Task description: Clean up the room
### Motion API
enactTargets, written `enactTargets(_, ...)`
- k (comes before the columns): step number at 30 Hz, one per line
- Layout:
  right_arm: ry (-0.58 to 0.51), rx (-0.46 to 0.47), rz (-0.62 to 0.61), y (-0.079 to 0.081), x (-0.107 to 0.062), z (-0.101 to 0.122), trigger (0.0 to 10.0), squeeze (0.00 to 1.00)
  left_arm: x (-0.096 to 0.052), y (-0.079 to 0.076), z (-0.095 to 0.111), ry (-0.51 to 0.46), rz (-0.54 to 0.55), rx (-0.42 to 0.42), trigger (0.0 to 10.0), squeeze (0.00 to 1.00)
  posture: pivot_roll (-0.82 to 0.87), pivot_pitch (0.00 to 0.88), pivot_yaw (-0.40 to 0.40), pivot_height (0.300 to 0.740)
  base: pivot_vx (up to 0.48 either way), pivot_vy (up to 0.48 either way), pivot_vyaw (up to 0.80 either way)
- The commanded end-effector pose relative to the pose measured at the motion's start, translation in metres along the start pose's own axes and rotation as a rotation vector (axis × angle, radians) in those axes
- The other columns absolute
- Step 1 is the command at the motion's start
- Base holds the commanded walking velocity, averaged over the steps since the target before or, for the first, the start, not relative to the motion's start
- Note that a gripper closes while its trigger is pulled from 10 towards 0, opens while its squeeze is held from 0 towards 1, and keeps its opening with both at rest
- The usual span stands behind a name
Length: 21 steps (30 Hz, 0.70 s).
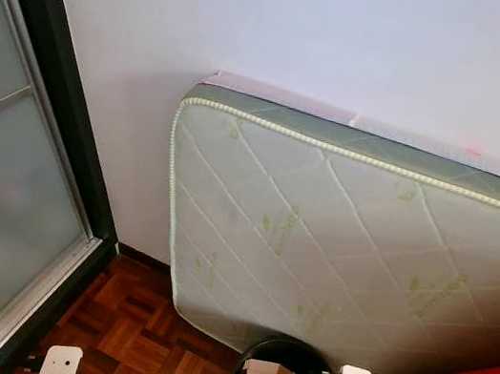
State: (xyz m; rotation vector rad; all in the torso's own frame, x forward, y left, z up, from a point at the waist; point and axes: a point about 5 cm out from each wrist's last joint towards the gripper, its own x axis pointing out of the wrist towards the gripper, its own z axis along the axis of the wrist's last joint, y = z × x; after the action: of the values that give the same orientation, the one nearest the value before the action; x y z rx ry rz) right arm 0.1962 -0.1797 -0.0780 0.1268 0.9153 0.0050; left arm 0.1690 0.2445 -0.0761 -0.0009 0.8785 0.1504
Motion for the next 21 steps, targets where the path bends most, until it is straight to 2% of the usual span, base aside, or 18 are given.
enactTargets(1,0.022,-0.012,0.004,0.0005,-0.0007,-0.0053,10.0,0.0,-0.0003,-0.0016,-0.0039,0.024,-0.007,0.008,10.0,0.0,0.05,0.0,-0.028,0.74,0.0,0.0,0.0)
enactTargets(21,0.021,-0.025,0.01,0.0012,-0.0002,-0.0034,10.0,0.0,0.0004,-0.003,-0.0021,0.022,-0.008,0.012,10.0,0.0,0.06,0.0,-0.031,0.74,0.0,0.0,0.0)
